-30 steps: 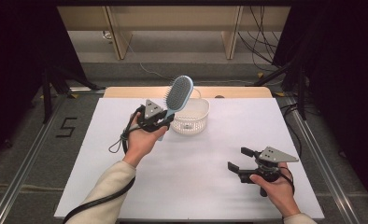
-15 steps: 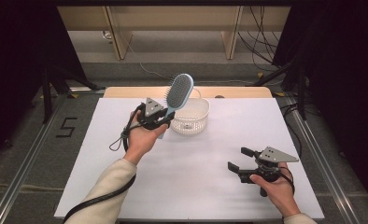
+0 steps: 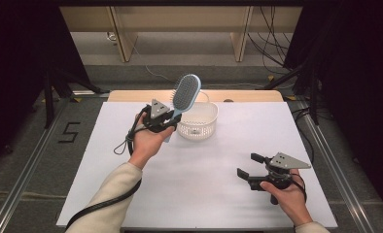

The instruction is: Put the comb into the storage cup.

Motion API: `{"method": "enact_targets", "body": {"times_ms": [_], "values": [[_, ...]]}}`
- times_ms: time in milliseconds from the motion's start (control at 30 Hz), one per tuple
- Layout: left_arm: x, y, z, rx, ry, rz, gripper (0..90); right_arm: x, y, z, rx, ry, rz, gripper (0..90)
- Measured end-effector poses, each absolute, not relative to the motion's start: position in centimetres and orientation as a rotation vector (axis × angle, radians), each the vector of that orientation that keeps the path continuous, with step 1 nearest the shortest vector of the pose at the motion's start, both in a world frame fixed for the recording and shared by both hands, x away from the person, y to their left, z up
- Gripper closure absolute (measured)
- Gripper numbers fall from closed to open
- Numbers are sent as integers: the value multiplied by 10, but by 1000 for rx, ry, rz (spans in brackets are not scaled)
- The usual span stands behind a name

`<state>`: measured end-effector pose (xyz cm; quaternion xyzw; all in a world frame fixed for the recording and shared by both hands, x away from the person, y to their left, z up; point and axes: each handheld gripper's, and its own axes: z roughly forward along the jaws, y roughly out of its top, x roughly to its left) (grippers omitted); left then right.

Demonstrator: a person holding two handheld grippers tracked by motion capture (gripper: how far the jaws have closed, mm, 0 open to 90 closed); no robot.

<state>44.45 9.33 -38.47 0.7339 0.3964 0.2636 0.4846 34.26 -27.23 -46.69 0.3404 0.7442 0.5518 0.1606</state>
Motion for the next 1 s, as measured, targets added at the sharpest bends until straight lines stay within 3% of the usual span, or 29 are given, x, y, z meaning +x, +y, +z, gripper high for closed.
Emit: {"method": "enact_targets", "body": {"times_ms": [1000], "values": [[453,88,-378,1777,961,649,698,343,-273,-467,973,2127,1577,159]]}}
